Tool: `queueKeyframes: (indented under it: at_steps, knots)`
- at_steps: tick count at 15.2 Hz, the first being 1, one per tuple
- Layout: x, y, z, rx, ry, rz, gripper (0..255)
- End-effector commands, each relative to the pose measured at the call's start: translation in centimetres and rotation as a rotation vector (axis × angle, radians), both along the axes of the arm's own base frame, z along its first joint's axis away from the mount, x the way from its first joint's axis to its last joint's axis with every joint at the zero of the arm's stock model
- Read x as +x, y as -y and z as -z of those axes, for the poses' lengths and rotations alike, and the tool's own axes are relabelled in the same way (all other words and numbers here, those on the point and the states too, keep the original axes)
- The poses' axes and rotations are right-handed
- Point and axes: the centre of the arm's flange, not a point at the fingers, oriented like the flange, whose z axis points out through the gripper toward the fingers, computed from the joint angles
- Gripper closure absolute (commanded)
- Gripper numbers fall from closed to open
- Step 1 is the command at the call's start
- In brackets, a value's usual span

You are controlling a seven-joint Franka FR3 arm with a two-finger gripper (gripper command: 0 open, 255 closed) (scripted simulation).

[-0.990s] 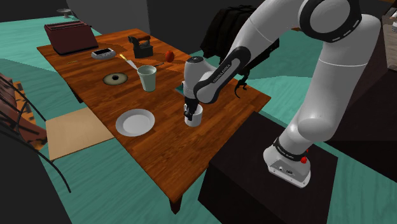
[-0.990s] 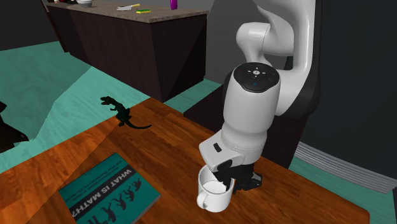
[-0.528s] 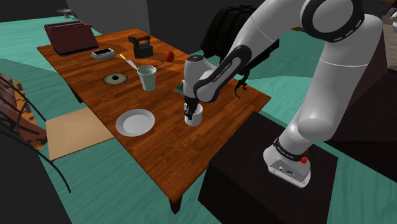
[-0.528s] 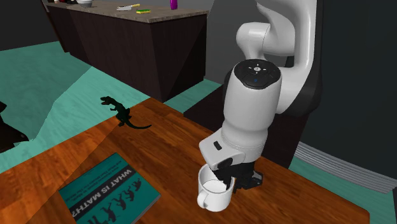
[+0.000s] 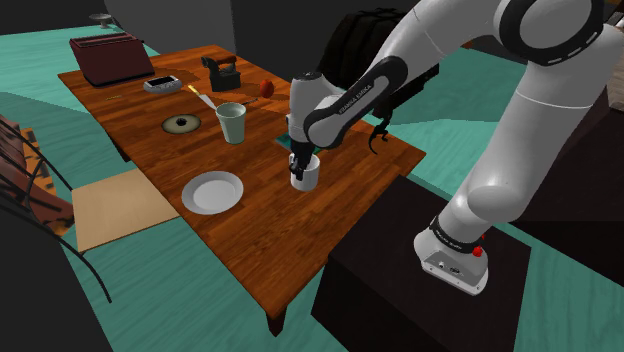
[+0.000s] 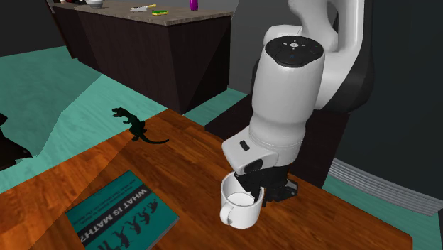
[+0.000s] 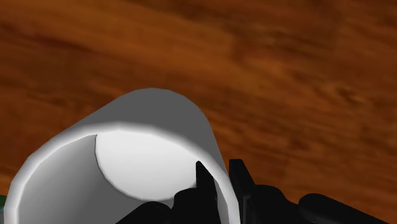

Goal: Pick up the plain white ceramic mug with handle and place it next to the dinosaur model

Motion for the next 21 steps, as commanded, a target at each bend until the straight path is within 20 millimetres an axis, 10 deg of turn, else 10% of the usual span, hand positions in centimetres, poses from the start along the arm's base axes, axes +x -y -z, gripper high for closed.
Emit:
queueKeyframes:
  at_steps: [1,21]
  knots:
    - [-0.1,0.0,-1.1,0.000,0.000,0.000,255]
    - [-0.1,0.0,-11.7,0.000,0.000,0.000,255]
